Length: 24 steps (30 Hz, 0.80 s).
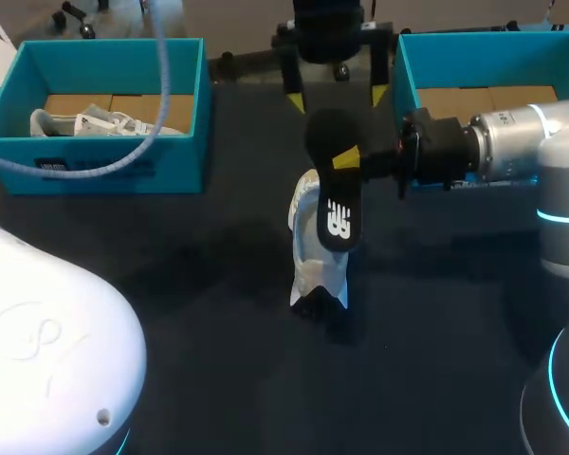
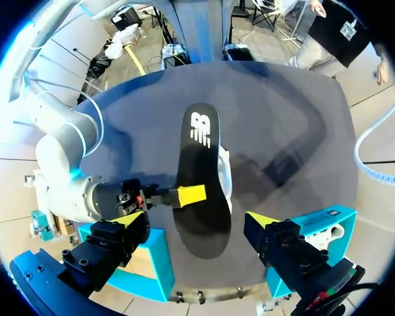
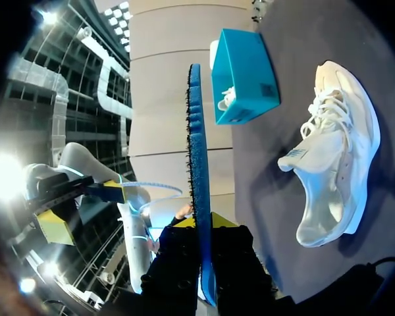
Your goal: Take the shoe out of the shoebox, open the shoe tongue, remove and reinsert the insole, then place the shoe into the shoebox
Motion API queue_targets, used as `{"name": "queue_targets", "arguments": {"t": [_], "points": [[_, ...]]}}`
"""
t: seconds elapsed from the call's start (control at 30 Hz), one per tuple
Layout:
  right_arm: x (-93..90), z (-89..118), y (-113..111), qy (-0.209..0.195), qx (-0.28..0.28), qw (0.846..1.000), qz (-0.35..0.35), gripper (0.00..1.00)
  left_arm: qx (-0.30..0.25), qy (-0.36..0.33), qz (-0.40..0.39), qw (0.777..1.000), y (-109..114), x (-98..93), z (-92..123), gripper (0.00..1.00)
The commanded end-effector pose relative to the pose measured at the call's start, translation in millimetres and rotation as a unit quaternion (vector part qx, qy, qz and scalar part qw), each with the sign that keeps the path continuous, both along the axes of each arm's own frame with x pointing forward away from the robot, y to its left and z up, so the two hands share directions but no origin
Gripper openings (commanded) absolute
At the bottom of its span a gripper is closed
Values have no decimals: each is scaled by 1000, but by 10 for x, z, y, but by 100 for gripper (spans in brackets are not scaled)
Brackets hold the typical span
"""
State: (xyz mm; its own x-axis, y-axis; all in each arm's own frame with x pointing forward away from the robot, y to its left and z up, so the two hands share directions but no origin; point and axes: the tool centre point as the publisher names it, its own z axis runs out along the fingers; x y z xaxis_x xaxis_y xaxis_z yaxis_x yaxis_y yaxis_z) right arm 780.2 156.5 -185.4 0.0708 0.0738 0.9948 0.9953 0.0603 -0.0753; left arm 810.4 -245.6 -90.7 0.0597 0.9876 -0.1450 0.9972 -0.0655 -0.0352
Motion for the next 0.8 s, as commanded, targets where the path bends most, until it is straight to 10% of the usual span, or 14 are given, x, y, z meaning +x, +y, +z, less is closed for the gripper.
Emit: {"name": "queue_targets", "arguments": {"t": [0.03, 0.8], "points": [[-19, 9, 11, 1, -3, 1000, -1, 0, 1, -2, -1, 1000, -17, -1, 17, 100], [-38, 24, -42, -2, -8, 1000, -6, 0, -57, 19, 11, 998, 148, -84, 88, 100]]}}
